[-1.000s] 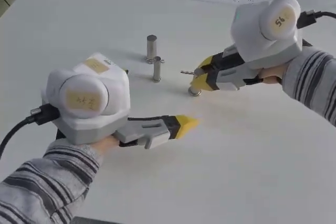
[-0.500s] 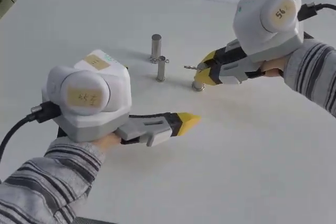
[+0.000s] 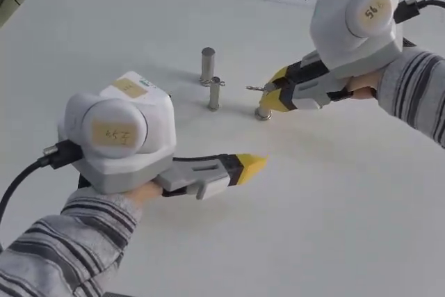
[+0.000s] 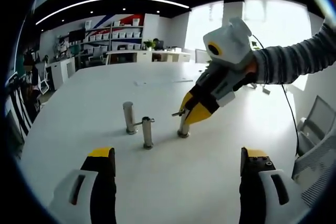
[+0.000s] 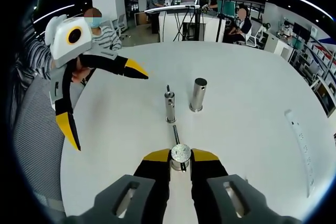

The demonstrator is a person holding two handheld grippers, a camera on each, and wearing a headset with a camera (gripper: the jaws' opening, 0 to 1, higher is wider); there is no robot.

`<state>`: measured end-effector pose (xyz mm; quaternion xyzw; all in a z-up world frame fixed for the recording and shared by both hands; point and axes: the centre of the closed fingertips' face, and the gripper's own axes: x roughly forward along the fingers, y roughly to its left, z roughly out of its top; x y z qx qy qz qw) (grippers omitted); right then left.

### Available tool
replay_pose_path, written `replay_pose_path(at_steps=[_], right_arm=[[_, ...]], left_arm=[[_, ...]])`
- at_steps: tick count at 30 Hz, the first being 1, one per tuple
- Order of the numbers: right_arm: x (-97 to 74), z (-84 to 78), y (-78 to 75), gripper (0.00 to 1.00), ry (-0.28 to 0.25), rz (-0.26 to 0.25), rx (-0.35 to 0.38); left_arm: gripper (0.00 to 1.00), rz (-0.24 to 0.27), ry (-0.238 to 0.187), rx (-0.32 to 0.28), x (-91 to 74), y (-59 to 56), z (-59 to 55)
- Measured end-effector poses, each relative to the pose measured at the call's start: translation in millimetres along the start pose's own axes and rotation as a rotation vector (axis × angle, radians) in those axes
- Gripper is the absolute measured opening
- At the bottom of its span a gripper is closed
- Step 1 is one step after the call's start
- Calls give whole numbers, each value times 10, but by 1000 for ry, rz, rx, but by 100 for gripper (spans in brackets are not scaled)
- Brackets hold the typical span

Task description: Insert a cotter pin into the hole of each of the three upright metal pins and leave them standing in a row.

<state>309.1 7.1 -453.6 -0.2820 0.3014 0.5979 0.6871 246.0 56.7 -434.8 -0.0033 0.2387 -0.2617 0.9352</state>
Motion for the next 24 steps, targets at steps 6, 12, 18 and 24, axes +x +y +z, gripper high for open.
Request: replay_pose_path(at_steps=[6,12,18,24], right_arm=[[-3,-7,-10,9,-3,2,6],[15,-32,-36,9,-3,-1,4],[70,-106,-10,12,15,-12,-3],[8,-29,34,20,-27,-9,23]], left_arm=[[99,-6,-1,1,4,-10,0],[99,-6,0,0,8,-14,-3],[99,-4,10,-12,-3,-6,-27],[99,3,17,-13,-32,14,-50]])
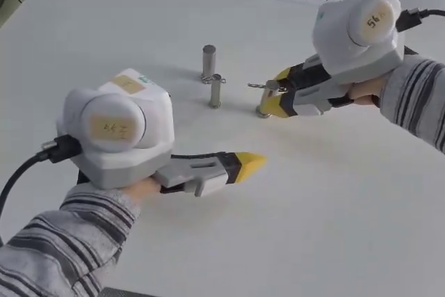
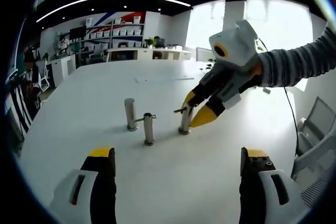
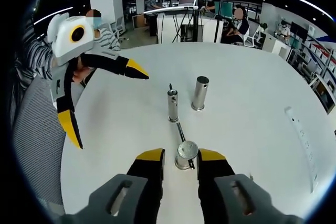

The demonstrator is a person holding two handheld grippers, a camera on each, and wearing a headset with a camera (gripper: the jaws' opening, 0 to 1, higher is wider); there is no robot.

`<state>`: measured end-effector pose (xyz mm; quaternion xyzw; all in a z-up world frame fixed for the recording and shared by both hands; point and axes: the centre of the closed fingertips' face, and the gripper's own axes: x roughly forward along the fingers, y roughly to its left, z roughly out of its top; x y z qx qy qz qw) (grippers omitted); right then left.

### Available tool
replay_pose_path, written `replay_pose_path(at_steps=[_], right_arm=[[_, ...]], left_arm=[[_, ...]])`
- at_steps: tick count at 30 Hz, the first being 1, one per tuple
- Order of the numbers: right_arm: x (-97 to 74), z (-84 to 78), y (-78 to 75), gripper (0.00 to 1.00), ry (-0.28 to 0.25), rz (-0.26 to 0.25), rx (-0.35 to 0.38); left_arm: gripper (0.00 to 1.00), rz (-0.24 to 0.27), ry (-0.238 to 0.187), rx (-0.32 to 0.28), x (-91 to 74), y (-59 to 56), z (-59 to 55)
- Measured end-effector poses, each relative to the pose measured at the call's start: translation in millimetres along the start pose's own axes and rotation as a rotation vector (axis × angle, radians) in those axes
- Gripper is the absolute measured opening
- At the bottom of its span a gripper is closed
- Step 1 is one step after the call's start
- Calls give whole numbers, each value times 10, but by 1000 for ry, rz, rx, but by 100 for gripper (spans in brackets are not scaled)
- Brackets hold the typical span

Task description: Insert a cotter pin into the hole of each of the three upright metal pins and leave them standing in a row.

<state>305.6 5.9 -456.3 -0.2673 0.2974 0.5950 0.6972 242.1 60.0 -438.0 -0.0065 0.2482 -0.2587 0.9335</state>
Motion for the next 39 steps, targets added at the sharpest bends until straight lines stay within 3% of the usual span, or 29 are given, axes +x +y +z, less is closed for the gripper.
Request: replay_pose_path(at_steps=[8,13,21,22,30,34,39], right_arm=[[-59,63,-34,18,-20,-34,26],[-74,91,-56,9,-31,-61,31],[-78,100,-35,9,-24,-88,54],[-80,93,-28,9,-24,-99,103],[-91,100,0,9,-20,-115,91],[-94,101,-18,13,-27,-118,114],[-152,247,-11,22,-96,-124,174]], left_arm=[[99,1,-4,-1,-11,-12,16],[99,2,-2,-2,-23,-16,17],[98,8,-5,-12,-43,14,23],[98,9,-5,-13,-43,16,22],[98,3,-1,-13,-39,4,13],[97,4,-3,-14,-39,10,16],[97,4,-2,-10,-42,13,16]])
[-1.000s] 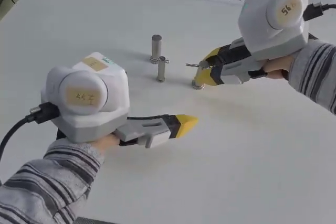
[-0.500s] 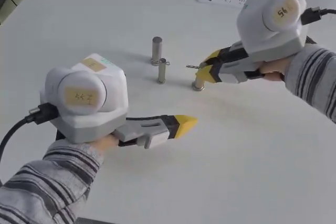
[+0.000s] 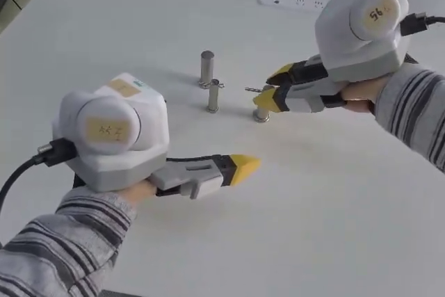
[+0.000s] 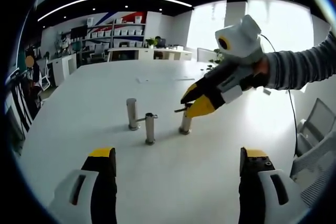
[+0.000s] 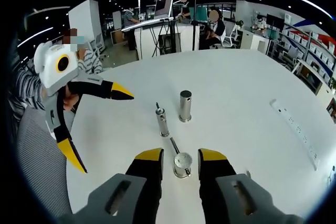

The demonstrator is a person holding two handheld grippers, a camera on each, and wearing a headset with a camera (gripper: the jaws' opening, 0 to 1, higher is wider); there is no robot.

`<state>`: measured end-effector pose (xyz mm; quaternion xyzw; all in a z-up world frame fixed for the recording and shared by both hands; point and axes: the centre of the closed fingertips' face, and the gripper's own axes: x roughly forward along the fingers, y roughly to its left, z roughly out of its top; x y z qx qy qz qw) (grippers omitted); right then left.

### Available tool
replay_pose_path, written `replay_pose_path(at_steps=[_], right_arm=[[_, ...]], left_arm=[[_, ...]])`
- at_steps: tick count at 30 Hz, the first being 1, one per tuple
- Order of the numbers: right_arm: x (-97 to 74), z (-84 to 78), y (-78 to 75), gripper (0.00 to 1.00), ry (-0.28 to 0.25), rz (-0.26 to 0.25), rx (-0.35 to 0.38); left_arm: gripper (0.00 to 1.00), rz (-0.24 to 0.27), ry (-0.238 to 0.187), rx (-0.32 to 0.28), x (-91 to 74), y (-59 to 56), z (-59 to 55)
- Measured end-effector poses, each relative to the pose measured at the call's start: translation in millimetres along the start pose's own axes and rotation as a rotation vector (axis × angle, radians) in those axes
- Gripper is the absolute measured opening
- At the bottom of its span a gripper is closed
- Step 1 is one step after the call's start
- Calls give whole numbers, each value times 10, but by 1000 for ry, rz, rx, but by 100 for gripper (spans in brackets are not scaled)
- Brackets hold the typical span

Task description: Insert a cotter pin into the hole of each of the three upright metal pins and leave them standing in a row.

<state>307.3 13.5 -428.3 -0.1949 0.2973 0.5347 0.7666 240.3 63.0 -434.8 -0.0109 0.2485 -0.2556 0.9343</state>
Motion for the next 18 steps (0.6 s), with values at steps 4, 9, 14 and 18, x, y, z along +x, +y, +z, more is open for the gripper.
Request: replay_pose_path(at_steps=[4,9,14,18], right_arm=[[0,211,-3,25,-81,-5,90],[113,374,-18,27,-130,-21,139],[283,461,-17,26,-140,-44,145],[377,522,-16,25,-146,-54,173]], left_arm=[[97,3,2,8,-10,2,-6],[97,3,5,5,-14,-5,-18],[97,2,1,10,-30,-6,-11],[97,3,2,7,-39,2,-20]])
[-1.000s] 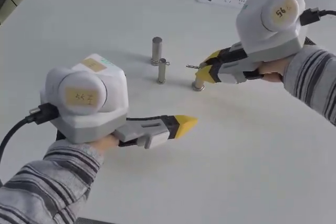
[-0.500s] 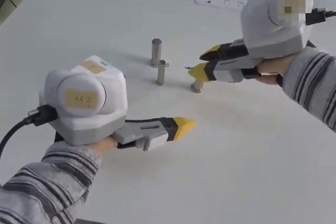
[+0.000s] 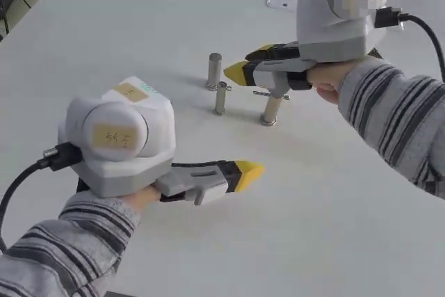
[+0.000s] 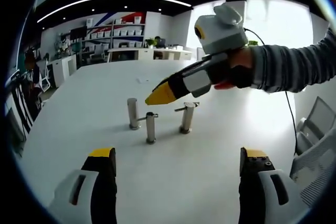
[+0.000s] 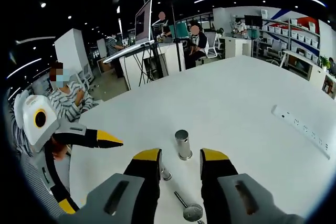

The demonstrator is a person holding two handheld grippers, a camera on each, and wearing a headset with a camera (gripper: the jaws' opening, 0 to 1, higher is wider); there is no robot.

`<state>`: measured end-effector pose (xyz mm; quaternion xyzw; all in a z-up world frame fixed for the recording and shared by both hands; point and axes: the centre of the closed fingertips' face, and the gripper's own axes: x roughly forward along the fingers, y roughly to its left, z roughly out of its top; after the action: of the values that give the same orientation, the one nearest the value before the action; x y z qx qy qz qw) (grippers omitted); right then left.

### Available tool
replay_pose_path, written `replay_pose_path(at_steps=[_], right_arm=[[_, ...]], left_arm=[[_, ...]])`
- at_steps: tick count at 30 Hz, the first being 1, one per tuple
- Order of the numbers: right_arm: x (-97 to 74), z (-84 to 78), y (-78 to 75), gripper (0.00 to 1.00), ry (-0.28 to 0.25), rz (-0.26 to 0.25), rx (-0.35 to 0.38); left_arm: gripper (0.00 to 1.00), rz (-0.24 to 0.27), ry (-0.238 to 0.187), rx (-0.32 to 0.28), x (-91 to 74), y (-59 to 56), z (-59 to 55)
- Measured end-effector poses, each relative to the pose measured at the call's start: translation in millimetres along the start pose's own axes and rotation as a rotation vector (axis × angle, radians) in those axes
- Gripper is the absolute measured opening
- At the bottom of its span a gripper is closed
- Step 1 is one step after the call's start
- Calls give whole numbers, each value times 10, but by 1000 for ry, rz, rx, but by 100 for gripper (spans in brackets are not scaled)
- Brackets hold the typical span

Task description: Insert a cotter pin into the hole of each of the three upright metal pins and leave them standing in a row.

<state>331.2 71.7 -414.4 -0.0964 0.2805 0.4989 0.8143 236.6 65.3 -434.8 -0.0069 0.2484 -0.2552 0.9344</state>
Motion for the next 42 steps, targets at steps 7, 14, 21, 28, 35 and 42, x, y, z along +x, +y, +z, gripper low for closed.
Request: replay_pose_path(at_steps=[7,14,21,28,35,42], right_arm=[[261,31,-71,23,19,-20,55],[510,36,-195,21,32,-34,112],[556,51,-178,15,49,-54,104],[574,-26,-189,13,85,-54,102],[584,-20,-178,10,83,-55,102],[518,-31,-182,8,93,-70,29]], left_arm=[[97,-1,6,0,0,-13,-38],[97,3,3,3,-15,13,-38],[96,5,7,-6,-19,31,-60],[96,13,-5,-9,-29,52,-34],[96,15,-2,-9,-33,54,-43],[96,18,4,-9,-46,61,-58]])
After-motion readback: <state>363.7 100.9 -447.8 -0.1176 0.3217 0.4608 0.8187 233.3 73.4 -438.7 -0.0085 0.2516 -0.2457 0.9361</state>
